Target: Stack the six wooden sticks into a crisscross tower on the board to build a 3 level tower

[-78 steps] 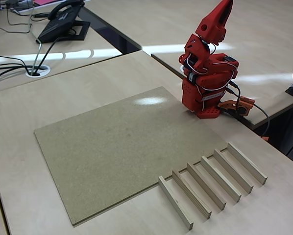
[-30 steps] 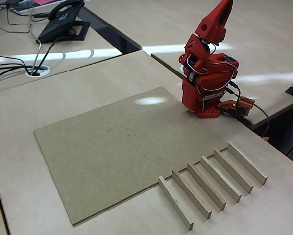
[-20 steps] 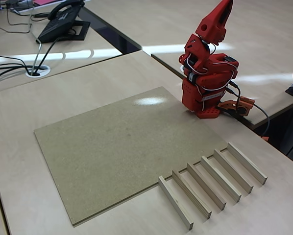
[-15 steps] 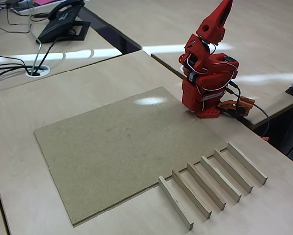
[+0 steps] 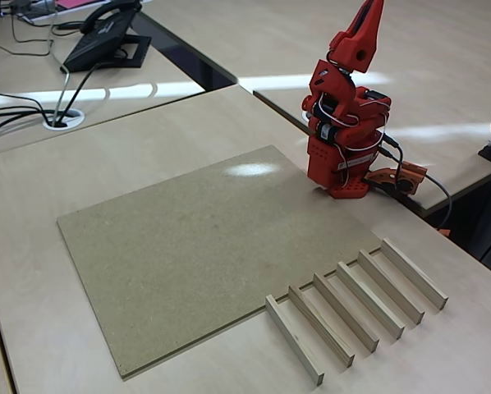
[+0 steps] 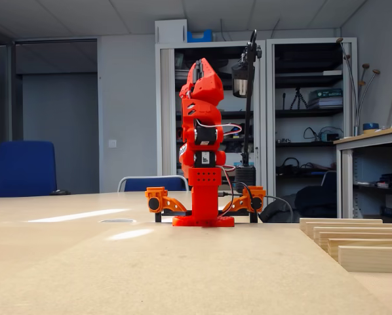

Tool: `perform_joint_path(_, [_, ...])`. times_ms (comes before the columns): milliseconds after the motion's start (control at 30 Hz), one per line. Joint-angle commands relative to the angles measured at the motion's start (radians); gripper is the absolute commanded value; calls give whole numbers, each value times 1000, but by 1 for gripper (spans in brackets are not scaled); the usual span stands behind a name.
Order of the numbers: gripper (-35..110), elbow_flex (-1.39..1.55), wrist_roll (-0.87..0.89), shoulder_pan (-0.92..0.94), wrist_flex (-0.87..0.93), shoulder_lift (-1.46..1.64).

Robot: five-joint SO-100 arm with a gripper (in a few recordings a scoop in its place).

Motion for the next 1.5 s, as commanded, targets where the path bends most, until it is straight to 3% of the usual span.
perform_joint_path(0, [0, -11, 83, -98, 75, -2])
perform_joint_path(133, [0, -57, 61, -302, 202, 8])
perform_joint_path(300, [0, -183, -5, -729, 695, 71])
perform_joint_path(467, [0, -430, 98, -862, 1305, 41])
perform_joint_path(600, [0, -575, 124, -960, 1559, -64])
perform_joint_path(700, [0, -683, 126, -1034, 1658, -184])
perform_joint_path(767, [0, -746, 32, -1072, 1724, -247])
perform_joint_path(967, [0, -945, 94, -1137, 2042, -465])
perform_joint_path(1133, [0, -1075, -5, -1241, 2134, -715])
perform_joint_path(1333, [0, -1388, -132, -1296, 2396, -1103])
perform_joint_path(1467, [3, -1592, -64, -1301, 2574, -1328])
